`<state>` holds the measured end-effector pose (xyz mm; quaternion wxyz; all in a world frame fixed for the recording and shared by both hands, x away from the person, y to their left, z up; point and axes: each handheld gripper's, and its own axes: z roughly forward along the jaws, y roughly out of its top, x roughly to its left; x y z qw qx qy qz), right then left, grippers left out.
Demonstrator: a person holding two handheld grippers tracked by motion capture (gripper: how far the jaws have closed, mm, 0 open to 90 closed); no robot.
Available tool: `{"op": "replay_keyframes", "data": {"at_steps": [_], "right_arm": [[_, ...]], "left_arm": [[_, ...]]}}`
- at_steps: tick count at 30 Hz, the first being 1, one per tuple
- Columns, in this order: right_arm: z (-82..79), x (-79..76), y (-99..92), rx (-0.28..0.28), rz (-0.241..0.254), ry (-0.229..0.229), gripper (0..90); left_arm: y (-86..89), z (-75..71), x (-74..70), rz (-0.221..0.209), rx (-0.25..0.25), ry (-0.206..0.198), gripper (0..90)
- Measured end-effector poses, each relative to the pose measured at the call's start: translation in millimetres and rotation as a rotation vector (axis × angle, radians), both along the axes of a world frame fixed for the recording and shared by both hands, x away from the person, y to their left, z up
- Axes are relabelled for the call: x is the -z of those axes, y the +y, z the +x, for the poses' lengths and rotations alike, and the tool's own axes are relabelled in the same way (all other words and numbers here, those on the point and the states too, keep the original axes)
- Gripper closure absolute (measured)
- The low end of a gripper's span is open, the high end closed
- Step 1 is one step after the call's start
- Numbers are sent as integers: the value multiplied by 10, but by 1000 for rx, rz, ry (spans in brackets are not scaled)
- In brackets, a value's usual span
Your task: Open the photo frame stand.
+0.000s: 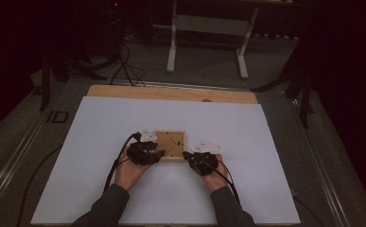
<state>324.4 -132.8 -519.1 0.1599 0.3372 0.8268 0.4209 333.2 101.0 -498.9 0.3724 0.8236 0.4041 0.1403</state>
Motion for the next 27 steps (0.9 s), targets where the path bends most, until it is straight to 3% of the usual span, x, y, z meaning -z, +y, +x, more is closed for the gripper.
{"op": "replay_keyframes", "data": {"at_steps": [7,15,27], "right_arm": [[2,7,-3,4,9,0,897],[-2,9,0,0,4,-9,897],[-5,14,-4,2,7,-10,897]], "left_arm": [[-99,24,6,64,21,-10,510],[-154,82,9,105,31,4,494],[-161,162,-8,98,25,37,499]]}}
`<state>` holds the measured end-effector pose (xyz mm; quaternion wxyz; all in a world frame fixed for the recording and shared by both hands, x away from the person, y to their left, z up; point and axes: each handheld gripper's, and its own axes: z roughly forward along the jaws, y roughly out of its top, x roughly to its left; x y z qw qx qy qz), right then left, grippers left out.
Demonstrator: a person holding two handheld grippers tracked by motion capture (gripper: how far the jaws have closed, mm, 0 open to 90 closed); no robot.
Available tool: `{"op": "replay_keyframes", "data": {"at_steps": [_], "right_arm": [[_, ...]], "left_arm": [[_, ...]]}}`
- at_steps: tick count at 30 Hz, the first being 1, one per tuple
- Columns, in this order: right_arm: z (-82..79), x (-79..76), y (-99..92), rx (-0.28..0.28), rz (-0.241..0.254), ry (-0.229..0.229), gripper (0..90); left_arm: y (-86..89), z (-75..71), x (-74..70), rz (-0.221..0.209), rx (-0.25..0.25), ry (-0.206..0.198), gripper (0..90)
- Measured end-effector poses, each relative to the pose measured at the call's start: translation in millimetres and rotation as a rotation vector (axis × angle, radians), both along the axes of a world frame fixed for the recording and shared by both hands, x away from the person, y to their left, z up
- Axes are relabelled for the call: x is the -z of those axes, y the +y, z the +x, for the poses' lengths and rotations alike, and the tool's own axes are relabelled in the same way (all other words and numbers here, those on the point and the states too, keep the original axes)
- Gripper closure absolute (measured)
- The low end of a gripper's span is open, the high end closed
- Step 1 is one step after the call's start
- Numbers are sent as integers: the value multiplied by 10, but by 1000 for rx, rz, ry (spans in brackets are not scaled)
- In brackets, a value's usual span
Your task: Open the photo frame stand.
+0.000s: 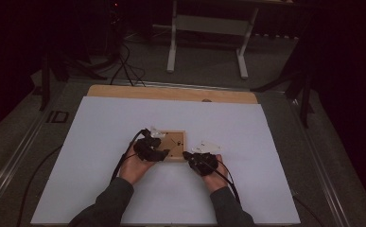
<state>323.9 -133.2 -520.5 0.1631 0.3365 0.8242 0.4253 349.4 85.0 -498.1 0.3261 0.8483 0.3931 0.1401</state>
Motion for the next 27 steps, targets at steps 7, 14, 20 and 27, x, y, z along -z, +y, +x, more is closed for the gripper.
{"op": "replay_keyframes", "data": {"at_steps": [7,14,20,27], "right_arm": [[-1,1,0,0,0,-2,897],[-1,1,0,1,1,-1,897],[-3,1,2,2,1,-2,897],[-4,1,3,3,0,-3,897]], "left_arm": [[10,15,-2,-15,-1,11,495],[-14,10,0,-20,3,8,489],[-8,13,-1,-29,5,17,474],[-12,13,0,-32,5,19,449]]}}
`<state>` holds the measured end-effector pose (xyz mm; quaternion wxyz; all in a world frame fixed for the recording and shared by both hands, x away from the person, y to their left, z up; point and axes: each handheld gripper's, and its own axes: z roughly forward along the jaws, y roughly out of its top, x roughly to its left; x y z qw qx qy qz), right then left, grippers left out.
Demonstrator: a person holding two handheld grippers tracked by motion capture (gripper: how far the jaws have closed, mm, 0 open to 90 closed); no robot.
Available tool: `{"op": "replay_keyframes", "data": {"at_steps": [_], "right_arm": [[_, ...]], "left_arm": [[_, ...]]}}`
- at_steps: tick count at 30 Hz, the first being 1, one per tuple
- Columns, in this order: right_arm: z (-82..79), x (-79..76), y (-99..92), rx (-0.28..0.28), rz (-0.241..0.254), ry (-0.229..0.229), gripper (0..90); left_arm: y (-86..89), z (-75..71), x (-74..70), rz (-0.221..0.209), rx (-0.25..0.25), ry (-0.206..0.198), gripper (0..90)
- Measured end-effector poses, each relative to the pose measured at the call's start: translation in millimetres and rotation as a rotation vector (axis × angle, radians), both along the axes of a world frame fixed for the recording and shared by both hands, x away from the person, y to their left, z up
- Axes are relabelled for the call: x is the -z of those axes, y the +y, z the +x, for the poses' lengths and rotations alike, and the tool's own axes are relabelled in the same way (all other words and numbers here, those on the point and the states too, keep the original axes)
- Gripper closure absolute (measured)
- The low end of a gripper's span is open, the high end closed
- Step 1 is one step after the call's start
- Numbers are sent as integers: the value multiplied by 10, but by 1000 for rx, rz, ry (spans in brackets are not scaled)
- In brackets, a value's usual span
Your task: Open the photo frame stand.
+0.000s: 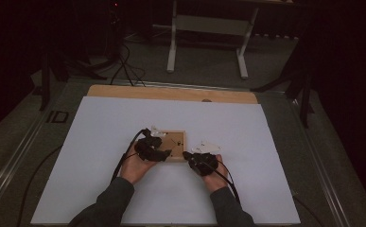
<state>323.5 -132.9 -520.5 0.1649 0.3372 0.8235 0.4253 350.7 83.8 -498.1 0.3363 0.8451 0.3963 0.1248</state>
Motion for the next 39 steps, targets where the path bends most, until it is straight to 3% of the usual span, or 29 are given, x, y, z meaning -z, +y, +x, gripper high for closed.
{"op": "replay_keyframes", "data": {"at_steps": [12,23,26,29,37,38,39], "right_arm": [[0,0,0,0,0,0,897],[1,1,-1,-1,2,1,896],[3,1,-4,-2,2,2,896],[4,1,-6,-3,3,1,896],[4,2,-7,-3,4,2,896],[5,2,-8,-3,5,2,896],[5,2,-8,-3,5,2,896]], "left_arm": [[-11,15,40,66,-18,-6,447],[-15,-3,7,78,-16,8,507],[-16,-12,-25,74,-21,-1,507],[9,-1,-76,29,-33,5,506],[8,1,-64,16,-32,21,491],[1,-4,-63,21,-29,21,434],[-6,-10,-60,26,-26,19,434]]}}
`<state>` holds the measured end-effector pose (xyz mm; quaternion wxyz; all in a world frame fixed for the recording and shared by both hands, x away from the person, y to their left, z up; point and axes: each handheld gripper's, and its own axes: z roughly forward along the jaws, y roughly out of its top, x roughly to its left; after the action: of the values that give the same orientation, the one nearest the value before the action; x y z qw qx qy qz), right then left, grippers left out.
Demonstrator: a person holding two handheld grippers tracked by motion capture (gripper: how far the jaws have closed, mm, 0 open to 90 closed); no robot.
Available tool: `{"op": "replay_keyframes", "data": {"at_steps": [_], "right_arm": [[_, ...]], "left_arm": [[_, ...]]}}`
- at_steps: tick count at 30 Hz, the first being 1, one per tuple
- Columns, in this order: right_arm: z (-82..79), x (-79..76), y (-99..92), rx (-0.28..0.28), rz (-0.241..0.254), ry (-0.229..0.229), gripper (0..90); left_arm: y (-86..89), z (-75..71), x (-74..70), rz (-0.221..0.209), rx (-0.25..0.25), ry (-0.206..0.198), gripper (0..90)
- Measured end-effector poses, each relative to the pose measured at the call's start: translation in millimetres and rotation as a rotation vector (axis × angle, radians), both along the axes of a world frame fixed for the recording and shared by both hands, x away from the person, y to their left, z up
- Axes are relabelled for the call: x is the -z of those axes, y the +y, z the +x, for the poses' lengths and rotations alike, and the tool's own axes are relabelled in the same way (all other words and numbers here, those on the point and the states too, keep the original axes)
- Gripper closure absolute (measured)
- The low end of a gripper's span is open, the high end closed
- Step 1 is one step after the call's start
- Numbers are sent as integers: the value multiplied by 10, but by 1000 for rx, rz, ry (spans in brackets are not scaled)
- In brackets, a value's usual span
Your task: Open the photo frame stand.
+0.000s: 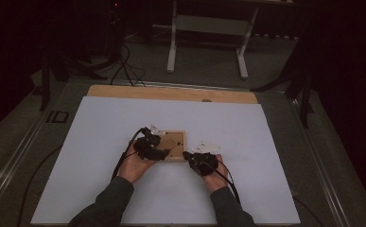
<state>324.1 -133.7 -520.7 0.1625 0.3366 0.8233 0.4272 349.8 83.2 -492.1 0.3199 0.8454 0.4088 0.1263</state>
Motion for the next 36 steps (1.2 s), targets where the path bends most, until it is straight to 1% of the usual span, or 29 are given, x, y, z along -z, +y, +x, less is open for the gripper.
{"op": "replay_keyframes", "data": {"at_steps": [1,4,6,8,10,11,14,16,19,22,25,28,29,33,36], "right_arm": [[0,1,0,0,1,0,896],[0,1,0,0,1,0,896],[2,3,-2,-2,0,-5,896],[3,3,-3,-2,0,-5,896],[3,4,-3,-3,0,-5,896],[4,4,-4,-2,2,-4,896],[4,4,-4,-1,3,-3,896],[4,4,-4,0,3,-3,896],[5,5,-5,-1,3,-5,896],[5,5,-4,-1,3,-6,896],[6,5,-5,-2,3,-7,896],[5,5,-5,-1,3,-5,896],[4,4,-4,0,4,-2,896],[4,4,-5,0,4,-2,895],[3,4,-5,0,4,-2,895]], "left_arm": [[-6,-7,3,7,0,-1,413],[0,-21,17,25,3,-1,411],[18,-28,27,25,0,6,417],[40,-33,35,26,3,18,444],[55,-41,30,37,2,20,484],[59,-39,22,34,2,32,500],[50,-35,-7,43,5,31,501],[44,-32,-28,35,-2,29,501],[52,-26,-70,4,-16,32,501],[59,-8,-99,-16,-20,41,499],[75,16,-136,-59,-29,53,500],[71,39,-175,-78,-38,59,500],[67,46,-182,-87,-43,64,498],[75,84,-179,-110,-53,105,477],[69,105,-155,-109,-53,126,461]]}}
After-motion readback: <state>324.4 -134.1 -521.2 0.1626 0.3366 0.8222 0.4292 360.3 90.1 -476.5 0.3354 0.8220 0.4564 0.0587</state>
